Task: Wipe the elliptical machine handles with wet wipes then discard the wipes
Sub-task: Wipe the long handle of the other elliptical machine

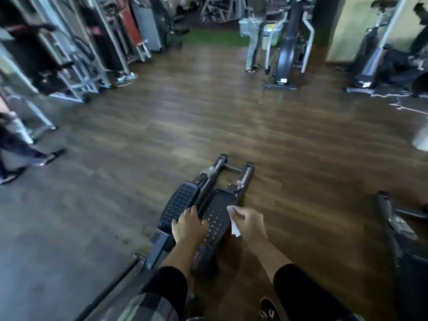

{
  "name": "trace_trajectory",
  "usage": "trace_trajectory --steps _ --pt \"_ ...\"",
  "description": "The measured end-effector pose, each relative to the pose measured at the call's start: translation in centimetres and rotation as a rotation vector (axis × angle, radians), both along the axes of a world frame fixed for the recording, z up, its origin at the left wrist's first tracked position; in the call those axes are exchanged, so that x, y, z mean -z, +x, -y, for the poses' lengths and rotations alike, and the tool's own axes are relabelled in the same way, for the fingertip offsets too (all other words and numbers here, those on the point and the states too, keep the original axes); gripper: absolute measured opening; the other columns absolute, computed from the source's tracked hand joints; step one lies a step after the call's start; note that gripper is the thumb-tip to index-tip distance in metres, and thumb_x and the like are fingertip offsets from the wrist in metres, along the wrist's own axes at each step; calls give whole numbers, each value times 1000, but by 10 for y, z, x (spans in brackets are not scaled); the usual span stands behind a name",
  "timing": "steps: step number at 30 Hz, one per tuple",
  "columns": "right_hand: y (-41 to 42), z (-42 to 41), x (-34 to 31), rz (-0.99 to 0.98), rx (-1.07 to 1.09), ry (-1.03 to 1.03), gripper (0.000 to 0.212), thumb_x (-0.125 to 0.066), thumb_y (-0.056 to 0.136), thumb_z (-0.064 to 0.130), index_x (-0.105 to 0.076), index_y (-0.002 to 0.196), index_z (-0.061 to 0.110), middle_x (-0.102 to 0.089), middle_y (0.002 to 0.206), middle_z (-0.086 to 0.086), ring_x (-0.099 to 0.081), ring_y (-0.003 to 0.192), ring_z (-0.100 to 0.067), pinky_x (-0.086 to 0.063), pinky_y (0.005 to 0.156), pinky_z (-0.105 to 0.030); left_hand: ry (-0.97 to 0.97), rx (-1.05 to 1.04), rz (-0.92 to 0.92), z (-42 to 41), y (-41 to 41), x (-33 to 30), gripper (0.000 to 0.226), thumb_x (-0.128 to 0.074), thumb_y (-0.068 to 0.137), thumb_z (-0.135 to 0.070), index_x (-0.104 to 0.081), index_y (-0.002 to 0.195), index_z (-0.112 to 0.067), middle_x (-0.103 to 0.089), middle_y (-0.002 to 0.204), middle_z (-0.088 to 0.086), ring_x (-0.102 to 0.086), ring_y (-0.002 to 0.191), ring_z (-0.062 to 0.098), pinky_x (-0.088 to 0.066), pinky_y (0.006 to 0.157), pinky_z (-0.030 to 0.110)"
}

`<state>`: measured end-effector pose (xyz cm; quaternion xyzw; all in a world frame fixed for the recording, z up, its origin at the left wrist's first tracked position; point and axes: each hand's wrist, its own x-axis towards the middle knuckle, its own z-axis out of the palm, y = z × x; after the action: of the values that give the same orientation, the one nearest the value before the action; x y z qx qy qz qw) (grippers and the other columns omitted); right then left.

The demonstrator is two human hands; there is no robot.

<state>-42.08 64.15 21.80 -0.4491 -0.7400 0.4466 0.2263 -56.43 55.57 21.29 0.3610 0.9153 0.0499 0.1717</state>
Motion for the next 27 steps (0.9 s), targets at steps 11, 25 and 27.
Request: trace_trajectory --steps 11,25,27 --pt "-143 -13 -9 -65 -627 146 21 -66 87 13 -71 99 -3 -72 90 -17 -67 83 -25 -49 77 -31 72 -792 -67 67 -48 -25 49 -48 87 -36 -43 134 -21 -50 137 -4 -44 129 17 -32 108 43" --pt "-259 143 -18 -215 -1062 110 12 -71 82 12 -76 93 11 -73 81 -11 -67 76 -27 -51 68 -36 17 -1291 -172 201 -64 -47 63 -42 93 -40 -27 150 -19 -38 151 0 -43 133 20 -37 105 35" --pt "-262 159 -17 -251 -1129 138 8 -72 81 12 -76 87 9 -72 73 -12 -66 68 -29 -52 62 -38 26 -1352 -177 209 -56 -48 63 -42 94 -43 -26 150 -20 -36 153 -1 -39 137 18 -31 110 37"
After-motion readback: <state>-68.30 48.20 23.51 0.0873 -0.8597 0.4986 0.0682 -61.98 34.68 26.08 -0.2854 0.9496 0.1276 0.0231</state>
